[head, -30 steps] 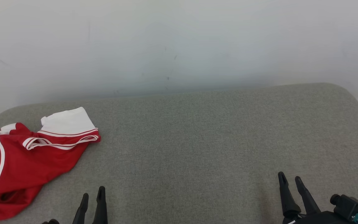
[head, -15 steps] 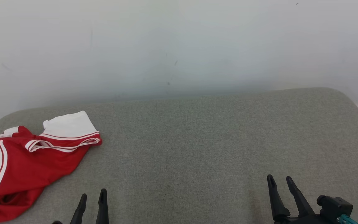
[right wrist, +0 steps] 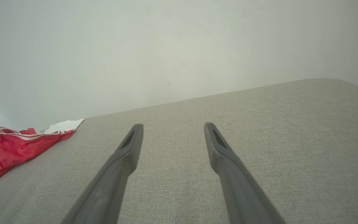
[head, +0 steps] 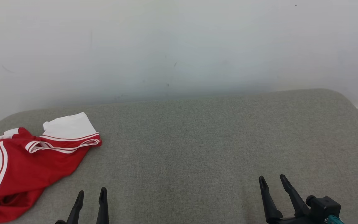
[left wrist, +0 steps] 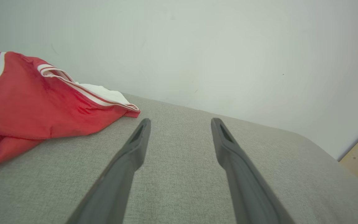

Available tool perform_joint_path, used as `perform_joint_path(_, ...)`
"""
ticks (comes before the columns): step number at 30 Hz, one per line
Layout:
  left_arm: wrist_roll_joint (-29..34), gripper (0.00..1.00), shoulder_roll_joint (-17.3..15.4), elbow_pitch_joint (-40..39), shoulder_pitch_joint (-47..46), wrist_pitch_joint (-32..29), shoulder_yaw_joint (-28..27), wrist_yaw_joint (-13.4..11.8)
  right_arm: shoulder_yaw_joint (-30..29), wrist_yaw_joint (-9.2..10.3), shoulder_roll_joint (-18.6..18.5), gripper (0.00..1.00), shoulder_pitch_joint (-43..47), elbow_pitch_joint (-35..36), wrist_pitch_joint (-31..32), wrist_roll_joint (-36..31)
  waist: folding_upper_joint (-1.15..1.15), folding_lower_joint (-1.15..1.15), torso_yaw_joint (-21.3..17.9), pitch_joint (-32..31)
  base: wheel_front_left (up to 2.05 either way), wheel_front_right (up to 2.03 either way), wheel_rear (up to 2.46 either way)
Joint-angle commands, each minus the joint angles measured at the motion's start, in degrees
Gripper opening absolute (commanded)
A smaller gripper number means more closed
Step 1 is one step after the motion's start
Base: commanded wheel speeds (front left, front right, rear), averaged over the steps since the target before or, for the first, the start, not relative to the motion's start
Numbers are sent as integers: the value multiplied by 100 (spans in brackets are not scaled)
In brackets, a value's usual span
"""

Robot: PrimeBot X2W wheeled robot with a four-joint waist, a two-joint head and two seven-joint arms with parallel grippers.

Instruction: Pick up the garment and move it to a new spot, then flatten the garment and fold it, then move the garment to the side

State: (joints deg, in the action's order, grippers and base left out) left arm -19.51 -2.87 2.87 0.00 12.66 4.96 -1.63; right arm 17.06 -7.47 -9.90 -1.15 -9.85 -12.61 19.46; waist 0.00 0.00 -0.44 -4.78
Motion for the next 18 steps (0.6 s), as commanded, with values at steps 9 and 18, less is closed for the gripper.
perform_joint_path(9,497,100,-2,-35,124,104,-39,-35,31,-3,51,100,-64,77,-102,-578,0,0,0,-32,0,0,0)
perform_joint_path(18,916,100,-2,-127,151,165,-167,-86,-36,-4,127,100,-68,39,-167,-1023,0,0,-36,-38,0,0,0)
